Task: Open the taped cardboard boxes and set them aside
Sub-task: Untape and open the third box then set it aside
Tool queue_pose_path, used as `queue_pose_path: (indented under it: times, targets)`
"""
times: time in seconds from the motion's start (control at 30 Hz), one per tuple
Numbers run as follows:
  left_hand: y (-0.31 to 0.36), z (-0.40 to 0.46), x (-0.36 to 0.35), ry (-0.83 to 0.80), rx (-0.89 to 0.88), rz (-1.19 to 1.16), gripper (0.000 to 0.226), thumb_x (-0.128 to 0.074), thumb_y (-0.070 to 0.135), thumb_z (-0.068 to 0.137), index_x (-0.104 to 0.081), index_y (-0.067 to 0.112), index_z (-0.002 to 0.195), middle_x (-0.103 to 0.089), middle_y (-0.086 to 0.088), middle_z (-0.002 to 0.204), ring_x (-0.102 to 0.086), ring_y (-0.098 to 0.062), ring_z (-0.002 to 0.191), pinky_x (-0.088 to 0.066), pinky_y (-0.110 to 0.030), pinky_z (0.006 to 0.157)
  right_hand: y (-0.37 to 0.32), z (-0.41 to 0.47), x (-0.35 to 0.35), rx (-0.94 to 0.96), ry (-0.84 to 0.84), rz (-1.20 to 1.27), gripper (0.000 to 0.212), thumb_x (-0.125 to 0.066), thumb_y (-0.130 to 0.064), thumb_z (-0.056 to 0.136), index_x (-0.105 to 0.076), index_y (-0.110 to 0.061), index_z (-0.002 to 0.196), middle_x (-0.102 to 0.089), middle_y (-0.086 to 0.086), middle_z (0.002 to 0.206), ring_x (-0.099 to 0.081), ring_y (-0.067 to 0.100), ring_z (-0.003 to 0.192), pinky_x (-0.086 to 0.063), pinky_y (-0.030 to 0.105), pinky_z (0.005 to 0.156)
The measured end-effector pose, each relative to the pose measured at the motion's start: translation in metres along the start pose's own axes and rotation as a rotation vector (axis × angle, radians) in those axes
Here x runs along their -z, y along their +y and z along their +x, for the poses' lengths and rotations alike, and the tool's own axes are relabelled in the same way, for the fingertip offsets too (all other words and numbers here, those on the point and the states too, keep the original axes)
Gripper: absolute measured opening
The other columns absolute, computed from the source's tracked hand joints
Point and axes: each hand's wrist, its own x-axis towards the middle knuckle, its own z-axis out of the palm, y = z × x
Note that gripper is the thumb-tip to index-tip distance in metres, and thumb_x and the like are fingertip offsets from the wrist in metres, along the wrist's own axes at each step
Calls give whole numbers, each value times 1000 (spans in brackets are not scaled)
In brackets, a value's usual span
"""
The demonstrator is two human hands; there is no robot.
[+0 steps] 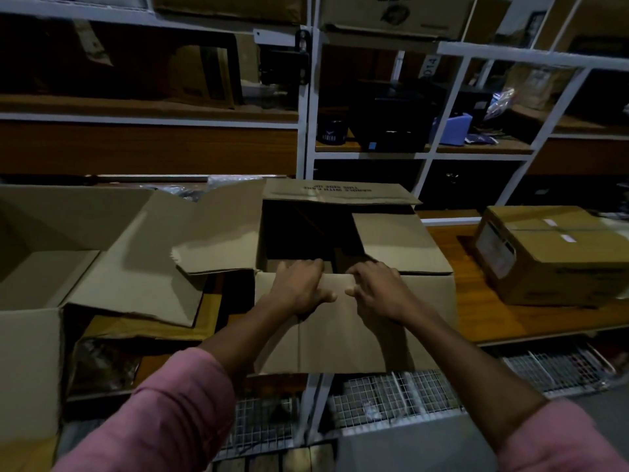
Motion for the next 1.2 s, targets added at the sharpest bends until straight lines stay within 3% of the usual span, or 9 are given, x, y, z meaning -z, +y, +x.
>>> queue_pose_path:
  times: [0.33,0.47,0.6,0.77,0.87,1.0,1.07,1.13,1.2]
  targets:
    - [-11,-39,1,98,-82,44,38,-69,53,88,-56,25,110,-66,1,105,-61,-20,96,-42,-38,80,-28,-20,-13,-8,102,147,26,-76,-40,85,-70,-27,107,-64,-4,104,-57,14,97,-50,37,83]
    - [-16,-47,8,52,-105,8,46,-66,61,87,-58,25,114,-68,1,109,-61,-22,103,-44,-41,86,-34,-31,-9,-5,110,184,27,-68,-40,92,-71,-26,114,-68,-6,106,-59,7,94,-54,35,84]
    - [-17,-54,10,43,-122,-20,42,-47,57,98,-60,23,121,-68,-1,114,-62,-23,105,-45,-44,91,-41,-42,1,-6,260,231,20,-53,-31,102,-71,-23,101,-66,-7,94,-56,2,88,-53,31,80]
    - [-15,-49,12,56,-35,-132,36,-32,41,106,-53,23,84,-62,-5,84,-62,-29,78,-50,-42,72,-33,-23,7,-25,329,223,20,-53,-29,102,-70,-20,104,-66,-3,95,-58,10,89,-55,37,81]
    - [-13,-36,11,23,10,-144,36,-35,40,106,-46,26,75,-60,-4,83,-60,-26,75,-49,-39,68,-19,0,10,-15,303,163,19,-56,-29,101,-71,-18,104,-66,0,97,-58,16,94,-54,41,83]
    - [-16,2,13,-3,54,-159,17,-44,35,104,-53,25,94,-61,-1,92,-59,-15,77,-49,-35,67,0,42,13,22,225,31,25,-54,-32,101,-71,-19,113,-61,4,111,-53,23,108,-45,41,92]
    - [-16,30,15,-5,76,-131,17,-50,34,102,-57,21,109,-64,-6,110,-61,-20,94,-55,-41,81,8,66,13,38,178,19,35,-53,-36,101,-62,-19,130,-54,8,127,-47,27,121,-41,43,100]
    - [-15,60,13,5,84,-70,40,-54,35,100,-49,16,135,-51,-11,141,-50,-30,125,-48,-50,101,16,91,12,50,183,55,55,-55,-40,99,-44,-22,149,-38,11,151,-35,32,140,-34,47,114]
    - [-13,87,15,90,85,-32,66,-58,37,97,-30,18,153,-25,-10,162,-26,-35,145,-37,-56,112,27,117,14,73,189,55,75,-54,-46,99,-15,-29,161,2,2,170,-3,28,156,-13,48,122]
